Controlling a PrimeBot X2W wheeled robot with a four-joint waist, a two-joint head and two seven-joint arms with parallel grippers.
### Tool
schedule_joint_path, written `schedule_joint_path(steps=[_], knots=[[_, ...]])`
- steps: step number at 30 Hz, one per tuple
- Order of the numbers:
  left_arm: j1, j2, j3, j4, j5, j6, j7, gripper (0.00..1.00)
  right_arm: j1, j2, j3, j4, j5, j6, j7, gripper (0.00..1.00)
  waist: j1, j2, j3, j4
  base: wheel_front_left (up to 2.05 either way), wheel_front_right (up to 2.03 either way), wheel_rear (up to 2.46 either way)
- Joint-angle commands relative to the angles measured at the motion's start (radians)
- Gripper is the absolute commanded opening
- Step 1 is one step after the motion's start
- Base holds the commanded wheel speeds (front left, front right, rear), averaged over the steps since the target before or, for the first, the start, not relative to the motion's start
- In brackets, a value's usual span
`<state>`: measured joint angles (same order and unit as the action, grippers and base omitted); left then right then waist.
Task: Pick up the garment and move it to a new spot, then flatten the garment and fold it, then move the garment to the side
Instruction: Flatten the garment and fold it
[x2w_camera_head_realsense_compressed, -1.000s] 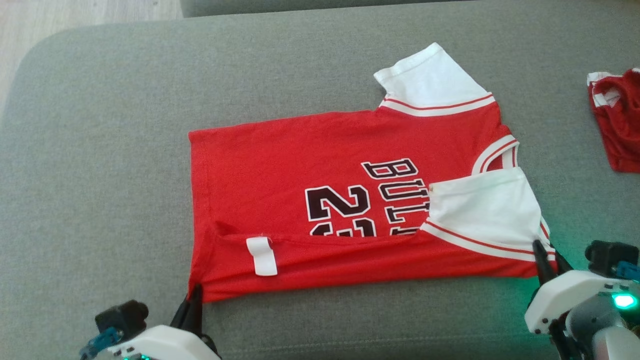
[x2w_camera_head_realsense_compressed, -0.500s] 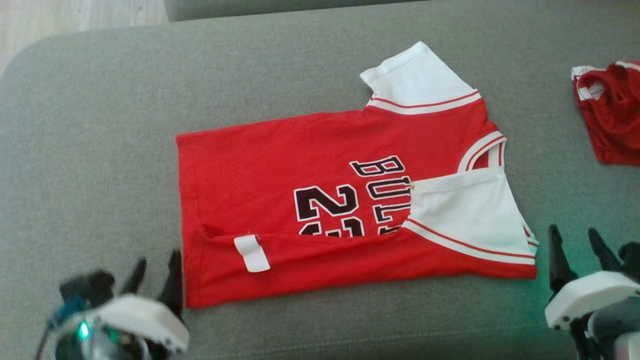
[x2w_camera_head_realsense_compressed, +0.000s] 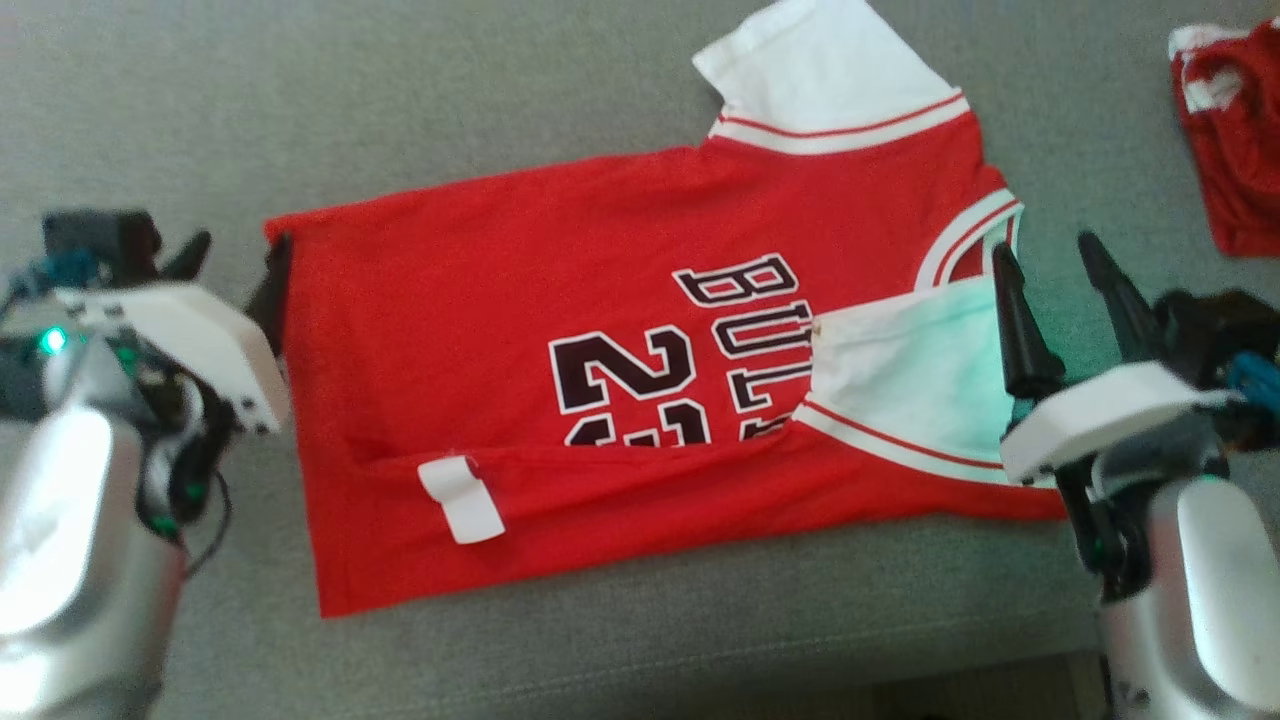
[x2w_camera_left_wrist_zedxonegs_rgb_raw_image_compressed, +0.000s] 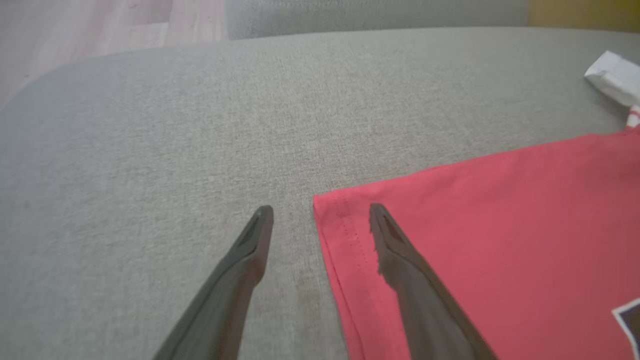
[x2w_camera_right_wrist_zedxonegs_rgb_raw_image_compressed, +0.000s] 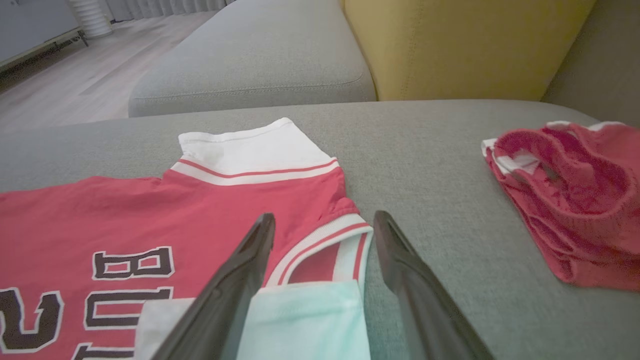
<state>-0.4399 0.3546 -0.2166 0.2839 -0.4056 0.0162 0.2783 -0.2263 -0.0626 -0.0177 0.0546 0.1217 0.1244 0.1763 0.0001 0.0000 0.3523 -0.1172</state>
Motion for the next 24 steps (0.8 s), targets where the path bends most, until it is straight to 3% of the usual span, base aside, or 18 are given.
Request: schedule_joint_path(steps=[1, 13, 24], knots=[[-0.061, 0.053, 0.033, -0.012, 0.007, -0.008, 0.021, 1.00, -0.040, -0.020, 0.035, -0.023, 0.003, 0.006, -0.011, 1.00, -0.0001, 0.0000, 0.052, -0.025, 0.00, 0.00, 0.00], [-0.180, 0.118, 0.011, 0.058, 0.007, -0.047, 0.140, 1.00, -0.171, -0.061, 0.111, 0.042, 0.020, 0.006, -0.045, 1.00, -0.0001, 0.0000, 0.126, -0.053, 0.00, 0.00, 0.00], [-0.107, 0.156, -0.002, -0.081, -0.024, -0.063, 0.231, 1.00, -0.183, -0.075, 0.113, 0.038, 0.021, 0.006, -0.045, 1.00, -0.0001, 0.0000, 0.129, -0.045, 0.00, 0.00, 0.00]])
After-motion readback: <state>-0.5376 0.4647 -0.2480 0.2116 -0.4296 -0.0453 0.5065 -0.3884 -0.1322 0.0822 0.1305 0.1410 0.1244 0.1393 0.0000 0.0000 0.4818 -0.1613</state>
